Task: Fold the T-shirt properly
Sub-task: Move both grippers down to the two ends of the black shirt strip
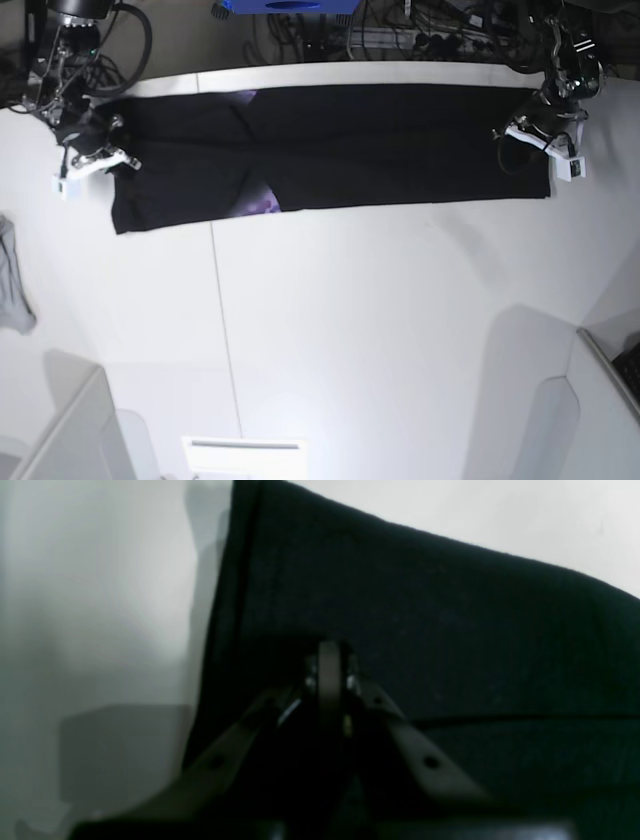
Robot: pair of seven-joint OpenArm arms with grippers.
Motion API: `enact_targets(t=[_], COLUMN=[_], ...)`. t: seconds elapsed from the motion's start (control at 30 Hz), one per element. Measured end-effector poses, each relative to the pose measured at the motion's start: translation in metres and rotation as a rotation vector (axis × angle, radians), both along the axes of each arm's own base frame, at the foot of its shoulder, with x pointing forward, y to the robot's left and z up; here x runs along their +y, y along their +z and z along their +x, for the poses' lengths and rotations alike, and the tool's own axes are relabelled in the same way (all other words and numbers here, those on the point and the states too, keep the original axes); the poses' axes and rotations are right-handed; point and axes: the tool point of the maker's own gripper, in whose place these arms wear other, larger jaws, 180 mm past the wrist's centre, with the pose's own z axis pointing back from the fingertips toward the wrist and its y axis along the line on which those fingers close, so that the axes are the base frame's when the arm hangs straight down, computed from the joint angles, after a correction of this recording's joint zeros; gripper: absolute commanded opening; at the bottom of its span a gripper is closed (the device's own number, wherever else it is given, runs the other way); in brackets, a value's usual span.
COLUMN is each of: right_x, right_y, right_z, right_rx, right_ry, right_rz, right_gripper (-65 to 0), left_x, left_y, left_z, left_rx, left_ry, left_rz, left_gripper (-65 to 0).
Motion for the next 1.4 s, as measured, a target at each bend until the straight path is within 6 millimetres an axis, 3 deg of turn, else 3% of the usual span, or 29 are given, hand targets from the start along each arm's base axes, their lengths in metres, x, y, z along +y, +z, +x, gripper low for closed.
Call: enact_targets(t=[0.27, 0.43, 0.73, 0.87, 1.1, 1.17, 1.23, 1.3, 1.4], right_x=[-0.002, -0.005, -0.007, -0.006, -0.006, -0.005, -0.004, -0.001, 0.004], right_y=[0.001, 0.000, -0.003, 0.000, 0.003, 0.007, 0.017, 0.035, 0.073], right_z=[0.030, 0.051, 0.078, 0.093, 0.099, 0.098, 0.094, 0.092, 0.095], right_rx=[0.001, -0.009, -0.022, -0.029, -0.020, -0.015, -0.036, -0.086, -0.190], right_ry=[0.038, 0.019, -0.010, -0.016, -0.015, -0.014, -0.003, 0.017, 0.037], right_rz=[-0.162, -0.139, -0.101, -0.084, -0.093, -0.102, -0.130, -0.160, -0.219], right_gripper=[-65.0, -65.0, -65.0, -65.0, -65.0, -65.0, -65.0, -65.0, -65.0], left_x=[0.005, -0.006, -0.005, -0.003, -0.005, -0.006, -0.008, -0.012, 0.000], left_y=[0.004, -0.001, 0.001, 0.001, 0.004, 0.012, 0.035, 0.058, 0.081], left_z=[0.029, 0.055, 0.090, 0.101, 0.108, 0.110, 0.117, 0.122, 0.110], left_rx=[-0.040, -0.019, -0.042, -0.049, -0.037, -0.031, -0.085, -0.147, -0.156], left_ry=[0.024, 0.005, 0.030, 0.042, 0.036, 0.021, -0.004, -0.034, -0.019], left_rz=[-0.011, -0.059, -0.100, -0.116, -0.124, -0.112, -0.085, -0.067, -0.039], left_gripper=[-65.0, -65.0, -65.0, -65.0, -65.0, -65.0, -65.0, -65.0, -65.0])
